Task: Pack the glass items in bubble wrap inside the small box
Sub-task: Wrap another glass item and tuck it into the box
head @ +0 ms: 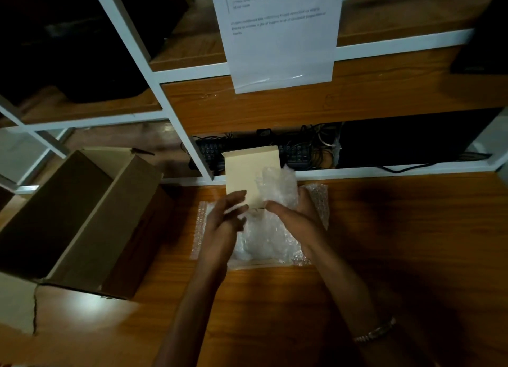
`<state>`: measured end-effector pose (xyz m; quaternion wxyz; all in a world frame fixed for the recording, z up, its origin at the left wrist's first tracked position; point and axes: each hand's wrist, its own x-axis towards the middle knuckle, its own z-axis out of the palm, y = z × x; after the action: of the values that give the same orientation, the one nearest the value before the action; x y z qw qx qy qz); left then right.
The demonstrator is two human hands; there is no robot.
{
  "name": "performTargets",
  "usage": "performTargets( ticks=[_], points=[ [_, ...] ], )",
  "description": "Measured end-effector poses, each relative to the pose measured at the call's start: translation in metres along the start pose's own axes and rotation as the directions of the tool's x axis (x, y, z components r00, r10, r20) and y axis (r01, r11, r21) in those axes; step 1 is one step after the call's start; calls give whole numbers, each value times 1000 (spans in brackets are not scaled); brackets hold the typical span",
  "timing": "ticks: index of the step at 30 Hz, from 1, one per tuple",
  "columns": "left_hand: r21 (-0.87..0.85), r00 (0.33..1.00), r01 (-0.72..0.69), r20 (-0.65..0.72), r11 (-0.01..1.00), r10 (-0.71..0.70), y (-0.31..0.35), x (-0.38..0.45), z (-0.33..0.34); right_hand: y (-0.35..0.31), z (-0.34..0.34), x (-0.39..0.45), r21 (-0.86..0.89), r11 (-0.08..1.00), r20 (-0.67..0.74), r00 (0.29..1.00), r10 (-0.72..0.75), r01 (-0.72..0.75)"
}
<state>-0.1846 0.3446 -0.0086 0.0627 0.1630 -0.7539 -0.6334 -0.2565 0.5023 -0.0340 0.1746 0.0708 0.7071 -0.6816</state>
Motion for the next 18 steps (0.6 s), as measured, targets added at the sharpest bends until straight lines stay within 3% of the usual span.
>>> performTargets(
  ticks=[2, 4, 7, 11, 13, 18],
  points=[
    [90, 984, -161, -64, 983, 167, 9, -3, 5, 6, 0, 5, -14, 999, -93, 995, -31, 30],
    [126, 951, -311, 41, 942, 308, 16, -10, 17, 7, 1, 6, -24, 998, -136, 989, -53, 50],
    [164, 910, -403, 175, 900, 375, 11, -21, 41, 8, 3, 7, 64, 995, -97, 993, -71, 77],
    [174, 904, -407, 220, 897, 367, 3, -18, 60, 0, 1, -2, 318, 948, -14, 1000, -24, 27],
    [208, 915, -379, 232, 902, 330, 2, -16, 65, -4, -1, -7, 361, 933, 26, 999, -20, 9],
    [247, 967, -221, 185, 944, 178, -9, -5, 64, -16, 4, -17, 125, 992, 19, 1000, 21, -24]
  ],
)
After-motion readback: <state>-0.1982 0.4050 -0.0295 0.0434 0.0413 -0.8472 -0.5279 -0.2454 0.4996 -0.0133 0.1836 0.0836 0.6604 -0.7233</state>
